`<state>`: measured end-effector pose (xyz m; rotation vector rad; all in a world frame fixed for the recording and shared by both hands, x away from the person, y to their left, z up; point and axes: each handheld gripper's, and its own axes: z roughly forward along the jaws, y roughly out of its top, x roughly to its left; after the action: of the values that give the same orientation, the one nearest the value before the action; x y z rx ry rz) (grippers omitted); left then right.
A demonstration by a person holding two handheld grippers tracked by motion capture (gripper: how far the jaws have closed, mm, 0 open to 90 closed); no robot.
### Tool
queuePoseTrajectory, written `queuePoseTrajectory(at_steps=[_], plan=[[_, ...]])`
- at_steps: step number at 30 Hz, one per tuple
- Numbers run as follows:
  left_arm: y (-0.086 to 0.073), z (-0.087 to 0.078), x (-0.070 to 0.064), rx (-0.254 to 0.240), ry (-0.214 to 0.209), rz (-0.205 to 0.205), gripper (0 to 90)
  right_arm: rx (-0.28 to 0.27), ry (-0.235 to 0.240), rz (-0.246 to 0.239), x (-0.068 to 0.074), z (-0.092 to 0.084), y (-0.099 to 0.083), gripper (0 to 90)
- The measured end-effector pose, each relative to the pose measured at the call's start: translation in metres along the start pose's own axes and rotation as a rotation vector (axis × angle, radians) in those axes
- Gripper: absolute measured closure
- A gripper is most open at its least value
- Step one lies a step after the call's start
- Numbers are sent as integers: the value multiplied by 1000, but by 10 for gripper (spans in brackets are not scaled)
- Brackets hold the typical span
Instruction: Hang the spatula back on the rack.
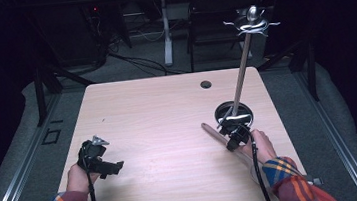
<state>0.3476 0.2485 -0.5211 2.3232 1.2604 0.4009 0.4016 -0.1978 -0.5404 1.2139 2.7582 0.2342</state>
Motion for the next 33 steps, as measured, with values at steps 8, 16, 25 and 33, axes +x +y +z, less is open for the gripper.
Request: queuePoseTrajectory(at_steps=[8,16,25,33], plan=[[0,0,0,-3,2,5,21,-64,-3,21,0,-5,-1,771],[1,-1,-1,-3,-6,19,21,-100,-1,49,-7,-18,-4,775],[4,0,-2,-2,-8,24,21,-142,7,97,-13,-30,-8,776],[6,1,-4,-17,-15,39,21,-186,-5,128,-16,-41,-15,777]])
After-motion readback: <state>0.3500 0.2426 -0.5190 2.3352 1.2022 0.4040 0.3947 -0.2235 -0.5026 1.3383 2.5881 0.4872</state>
